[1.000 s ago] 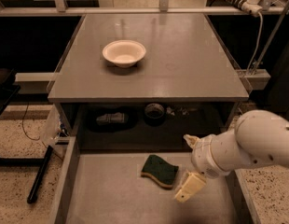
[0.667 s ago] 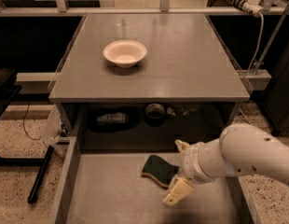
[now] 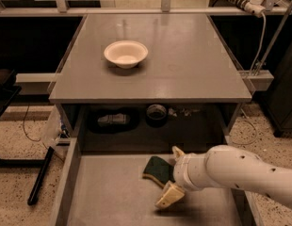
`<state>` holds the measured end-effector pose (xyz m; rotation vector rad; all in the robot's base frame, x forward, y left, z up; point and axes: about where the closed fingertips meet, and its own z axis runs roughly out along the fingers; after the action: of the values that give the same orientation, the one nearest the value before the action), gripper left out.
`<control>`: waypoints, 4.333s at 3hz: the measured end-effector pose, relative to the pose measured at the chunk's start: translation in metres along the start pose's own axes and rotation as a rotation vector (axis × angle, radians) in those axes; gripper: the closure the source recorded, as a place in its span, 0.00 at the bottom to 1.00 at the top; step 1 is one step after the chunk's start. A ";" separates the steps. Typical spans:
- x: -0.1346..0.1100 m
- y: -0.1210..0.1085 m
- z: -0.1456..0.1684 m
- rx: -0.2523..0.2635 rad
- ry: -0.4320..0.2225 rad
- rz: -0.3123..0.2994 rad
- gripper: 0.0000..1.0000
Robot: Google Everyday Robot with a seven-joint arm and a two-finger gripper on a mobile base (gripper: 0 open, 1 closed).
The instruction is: Pick sponge from top drawer and place on counter
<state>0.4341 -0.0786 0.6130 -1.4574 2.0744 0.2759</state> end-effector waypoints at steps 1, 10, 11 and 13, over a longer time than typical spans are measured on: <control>0.010 -0.006 0.018 0.000 -0.012 0.024 0.00; -0.069 -0.044 -0.114 -0.081 -0.050 -0.065 1.00; -0.090 -0.061 -0.157 -0.030 -0.024 -0.114 1.00; -0.120 -0.099 -0.213 0.060 0.012 -0.165 1.00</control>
Offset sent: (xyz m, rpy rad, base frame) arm 0.0079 -0.0014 -0.0171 0.0167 0.0051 -0.0161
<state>0.4797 -0.1238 0.8687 -1.5854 1.9410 0.1384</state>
